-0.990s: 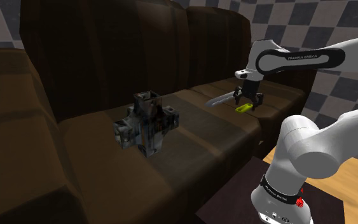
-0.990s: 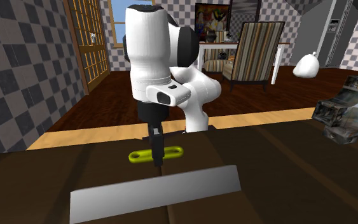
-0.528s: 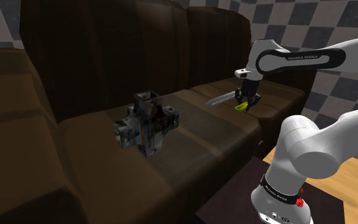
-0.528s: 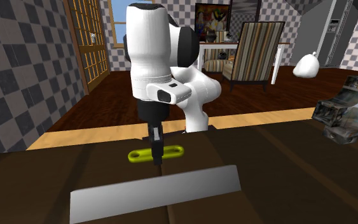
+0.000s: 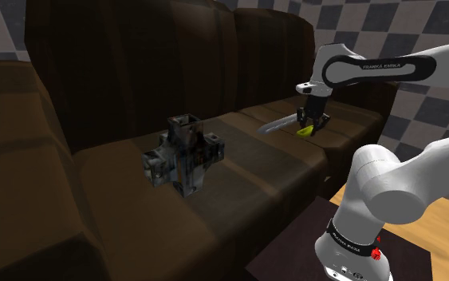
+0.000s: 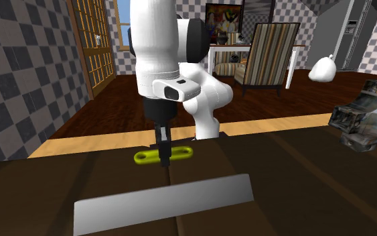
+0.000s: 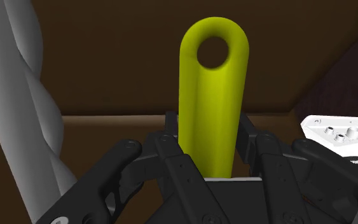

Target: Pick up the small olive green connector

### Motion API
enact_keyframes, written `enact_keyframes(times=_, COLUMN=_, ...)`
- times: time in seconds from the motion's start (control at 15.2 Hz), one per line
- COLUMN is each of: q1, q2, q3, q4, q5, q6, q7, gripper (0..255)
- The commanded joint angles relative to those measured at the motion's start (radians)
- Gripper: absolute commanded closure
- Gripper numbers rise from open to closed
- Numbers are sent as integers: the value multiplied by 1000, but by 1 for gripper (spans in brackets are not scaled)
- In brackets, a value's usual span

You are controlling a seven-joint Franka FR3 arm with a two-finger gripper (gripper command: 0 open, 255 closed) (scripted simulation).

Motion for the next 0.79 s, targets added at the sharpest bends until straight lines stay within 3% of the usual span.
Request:
enact_keyframes(times=0.0, q1=1, q2=-3, q3=18, q4=20, q5=14, q6=-26, q7=-3, gripper=255)
enact_keyframes(times=0.73, q1=10, q2=-3, q3=88, q4=121, q5=70, q6=-134, q7=-17, gripper=255)
